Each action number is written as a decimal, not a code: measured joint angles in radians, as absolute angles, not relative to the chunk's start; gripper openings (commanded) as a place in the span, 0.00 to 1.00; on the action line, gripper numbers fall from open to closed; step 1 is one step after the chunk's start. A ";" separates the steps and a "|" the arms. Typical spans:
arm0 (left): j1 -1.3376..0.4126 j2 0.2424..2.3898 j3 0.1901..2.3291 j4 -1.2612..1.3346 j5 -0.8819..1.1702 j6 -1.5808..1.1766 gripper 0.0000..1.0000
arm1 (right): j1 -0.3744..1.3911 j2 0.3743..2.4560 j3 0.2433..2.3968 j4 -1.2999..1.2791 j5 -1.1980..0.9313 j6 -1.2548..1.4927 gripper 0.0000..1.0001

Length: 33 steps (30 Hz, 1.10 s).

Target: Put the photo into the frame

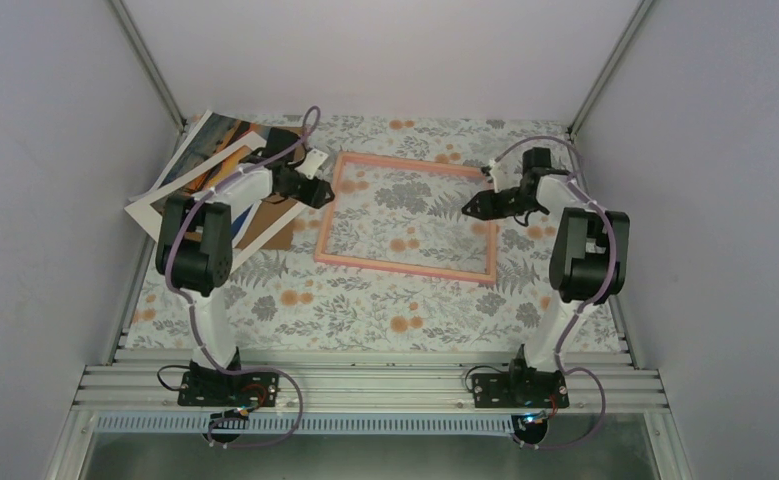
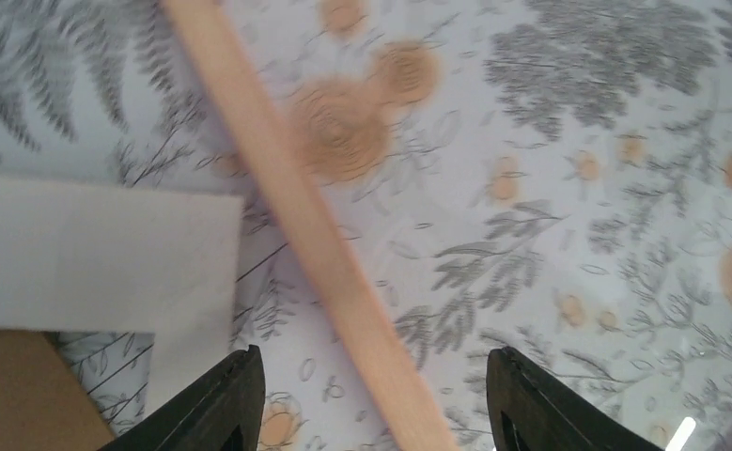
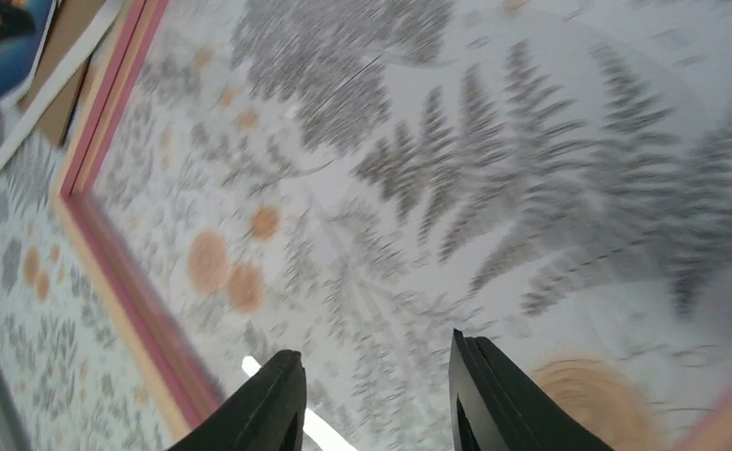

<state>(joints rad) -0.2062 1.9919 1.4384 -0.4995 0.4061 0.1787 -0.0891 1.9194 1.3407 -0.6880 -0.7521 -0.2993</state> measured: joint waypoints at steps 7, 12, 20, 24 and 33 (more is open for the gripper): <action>-0.330 1.905 1.306 -0.471 0.362 0.390 0.54 | 0.011 1.871 1.227 -0.743 -0.747 -0.462 0.27; -0.370 1.905 1.219 -0.474 0.323 0.480 0.53 | 0.018 1.871 1.152 -0.764 -0.697 -0.532 0.25; -0.374 1.883 1.157 -0.433 0.288 0.553 0.52 | 0.017 1.858 1.089 -0.774 -0.610 -0.610 0.24; -0.379 1.853 1.116 -0.435 0.288 0.578 0.52 | 0.009 1.814 1.045 -0.785 -0.580 -0.643 0.23; -0.387 1.836 1.101 -0.445 0.302 0.593 0.61 | -0.015 1.764 0.991 -0.794 -0.523 -0.688 0.23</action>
<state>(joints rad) -0.3866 1.8359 1.1011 -0.4454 0.3019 0.5934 -0.0151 1.7641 0.9909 -0.7944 -0.5232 -0.6884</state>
